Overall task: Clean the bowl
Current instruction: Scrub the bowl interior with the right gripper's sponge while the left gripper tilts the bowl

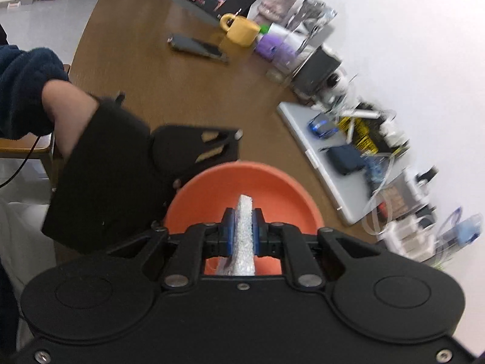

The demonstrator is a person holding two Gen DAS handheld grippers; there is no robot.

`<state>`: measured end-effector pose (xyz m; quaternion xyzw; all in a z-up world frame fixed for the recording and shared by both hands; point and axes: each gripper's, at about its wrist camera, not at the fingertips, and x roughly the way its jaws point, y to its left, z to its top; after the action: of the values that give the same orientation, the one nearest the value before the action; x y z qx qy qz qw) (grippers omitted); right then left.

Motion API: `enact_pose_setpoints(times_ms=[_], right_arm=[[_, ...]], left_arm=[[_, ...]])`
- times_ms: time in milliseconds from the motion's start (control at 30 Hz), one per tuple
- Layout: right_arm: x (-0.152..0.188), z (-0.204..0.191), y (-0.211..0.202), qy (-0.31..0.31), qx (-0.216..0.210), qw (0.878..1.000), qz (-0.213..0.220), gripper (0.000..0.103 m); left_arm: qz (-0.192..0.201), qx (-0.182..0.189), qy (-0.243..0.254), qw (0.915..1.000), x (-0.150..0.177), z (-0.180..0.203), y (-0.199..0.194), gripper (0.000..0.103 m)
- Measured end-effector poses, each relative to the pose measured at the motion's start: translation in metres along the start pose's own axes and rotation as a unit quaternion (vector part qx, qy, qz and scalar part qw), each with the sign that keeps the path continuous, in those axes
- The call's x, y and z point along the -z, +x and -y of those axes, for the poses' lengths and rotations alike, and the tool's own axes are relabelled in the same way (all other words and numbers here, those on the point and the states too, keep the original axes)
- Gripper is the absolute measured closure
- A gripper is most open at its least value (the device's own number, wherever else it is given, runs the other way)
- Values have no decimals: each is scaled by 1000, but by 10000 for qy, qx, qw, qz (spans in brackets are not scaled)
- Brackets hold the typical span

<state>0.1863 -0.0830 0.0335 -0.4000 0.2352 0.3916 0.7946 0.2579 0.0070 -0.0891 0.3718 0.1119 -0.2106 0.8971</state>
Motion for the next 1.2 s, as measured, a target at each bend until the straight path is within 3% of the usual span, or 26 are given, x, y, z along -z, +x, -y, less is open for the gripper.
enact_pose_setpoints(times_ms=[167,300,433,533,567,667,867,1000,1133,1200], right_arm=[[23,-10,13,131,-96,9998,-73,80],[39,-12,6,226,104,9997,80,68],[54,-9,-4,464,253,9981,313,66],[62,-6,-8,623,291,9975,173,73],[63,-4,-9,715,261,9970,143,92],[58,0,-12,766,210,9968,93,92],[23,-9,4,-753,748,9941,-246,92],[7,0,13,-1241,985,9852,-655,92],[8,3,18,-1240,705,9829,-1163,92],[8,-4,18,-1072,290,9856,-1272,92]], left_arm=[[6,10,-3,10000,1,0,-1,2],[2,18,-13,10000,2,-1,-1,2],[2,17,-11,10000,2,-1,-1,2],[-16,56,-57,10000,3,-3,-1,2],[-16,59,-60,10000,3,-3,-1,2],[10,30,-13,10000,3,-2,-2,2],[28,19,13,10000,4,0,-4,2],[29,18,14,10000,5,-1,-4,2],[29,22,14,10000,3,-2,-1,2],[29,24,15,10000,3,-3,0,2]])
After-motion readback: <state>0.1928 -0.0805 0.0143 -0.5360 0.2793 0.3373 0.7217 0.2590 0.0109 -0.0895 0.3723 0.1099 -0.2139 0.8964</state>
